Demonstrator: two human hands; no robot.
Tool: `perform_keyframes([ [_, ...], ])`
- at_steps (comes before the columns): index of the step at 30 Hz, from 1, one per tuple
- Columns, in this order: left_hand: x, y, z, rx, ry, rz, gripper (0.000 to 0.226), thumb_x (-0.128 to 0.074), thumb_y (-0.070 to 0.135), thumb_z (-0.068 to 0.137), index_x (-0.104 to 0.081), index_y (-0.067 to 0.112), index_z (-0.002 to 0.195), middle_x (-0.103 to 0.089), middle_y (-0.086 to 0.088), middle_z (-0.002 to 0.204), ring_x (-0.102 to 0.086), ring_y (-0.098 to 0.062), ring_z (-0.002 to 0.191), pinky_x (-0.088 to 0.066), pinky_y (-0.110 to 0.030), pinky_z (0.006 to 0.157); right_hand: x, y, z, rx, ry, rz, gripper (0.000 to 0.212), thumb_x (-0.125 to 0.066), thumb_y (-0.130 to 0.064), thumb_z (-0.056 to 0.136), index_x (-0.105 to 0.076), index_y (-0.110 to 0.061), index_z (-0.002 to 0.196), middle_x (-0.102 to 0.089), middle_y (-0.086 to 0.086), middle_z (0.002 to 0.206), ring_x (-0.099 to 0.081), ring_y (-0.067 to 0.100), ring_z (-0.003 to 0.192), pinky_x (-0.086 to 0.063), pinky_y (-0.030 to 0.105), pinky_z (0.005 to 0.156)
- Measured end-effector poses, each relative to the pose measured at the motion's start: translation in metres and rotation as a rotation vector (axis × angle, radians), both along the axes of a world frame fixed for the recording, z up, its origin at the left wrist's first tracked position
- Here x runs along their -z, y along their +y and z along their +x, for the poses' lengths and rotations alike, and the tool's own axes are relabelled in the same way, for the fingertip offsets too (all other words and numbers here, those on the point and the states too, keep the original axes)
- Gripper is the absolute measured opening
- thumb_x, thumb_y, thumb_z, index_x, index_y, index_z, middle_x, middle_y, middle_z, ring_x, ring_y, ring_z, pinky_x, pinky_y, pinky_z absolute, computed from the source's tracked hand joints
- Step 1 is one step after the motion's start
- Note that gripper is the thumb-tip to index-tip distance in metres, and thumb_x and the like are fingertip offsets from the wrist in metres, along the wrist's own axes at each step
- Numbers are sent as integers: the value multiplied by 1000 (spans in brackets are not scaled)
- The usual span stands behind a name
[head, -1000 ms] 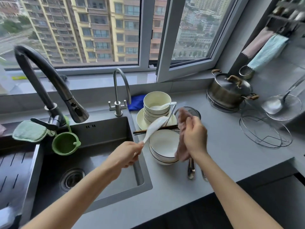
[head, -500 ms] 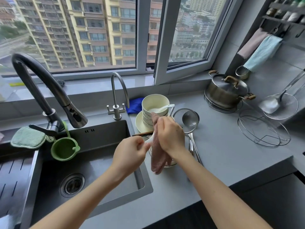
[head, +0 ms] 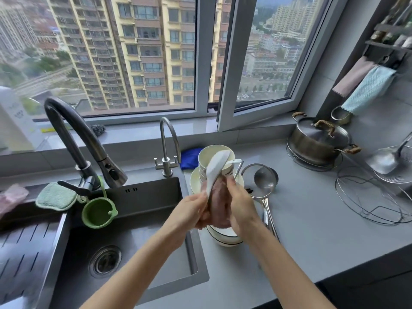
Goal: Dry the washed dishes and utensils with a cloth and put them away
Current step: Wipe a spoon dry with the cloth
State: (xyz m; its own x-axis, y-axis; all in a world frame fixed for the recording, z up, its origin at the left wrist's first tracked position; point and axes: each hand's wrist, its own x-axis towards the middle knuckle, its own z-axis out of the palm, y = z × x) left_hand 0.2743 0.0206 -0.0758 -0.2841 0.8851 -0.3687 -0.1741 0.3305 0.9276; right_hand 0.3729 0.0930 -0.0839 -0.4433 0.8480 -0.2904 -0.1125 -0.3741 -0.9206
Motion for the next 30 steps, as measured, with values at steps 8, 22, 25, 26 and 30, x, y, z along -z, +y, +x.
perform_keyframes([
  [8,-36,-17,-19,200,381,-256,51,-32,36,102,-66,-1,99,-72,-17,86,-67,-22,65,-60,-29,60,-6,-16,-19,-108,-151,588,19,-56,-8,92,-66,-22,98,-73,-6,89,-67,10,87,-53,27,81],
  [22,-46,-71,-82,-578,446,-19,29,-38,11,100,-63,-2,92,-59,-16,64,-54,-13,34,-36,-18,31,-2,-30,-42,-177,-513,2022,39,-64,-2,78,-68,-12,116,-50,4,64,-45,23,48,-33,29,42],
  [25,-45,-94,-100,-661,518,-52,25,-39,13,100,-60,2,94,-57,-14,69,-54,-11,33,-34,-18,30,10,-36,-40,-260,-436,2002,45,-65,-2,80,-63,-9,124,-54,4,70,-47,24,52,-41,34,43],
  [26,-44,-103,-108,-693,532,-69,25,-39,14,100,-61,2,96,-57,-14,71,-55,-14,36,-34,-18,31,13,-37,-40,-266,-407,2008,45,-65,-2,81,-62,-8,125,-55,4,71,-47,23,52,-41,34,43],
  [30,-48,-155,-150,-933,528,-100,21,-43,18,99,-60,8,101,-55,-12,85,-53,-22,63,-44,-24,43,20,-37,-44,-352,-379,2020,58,-78,-3,68,-55,-17,120,-54,2,66,-46,21,47,-35,29,40],
])
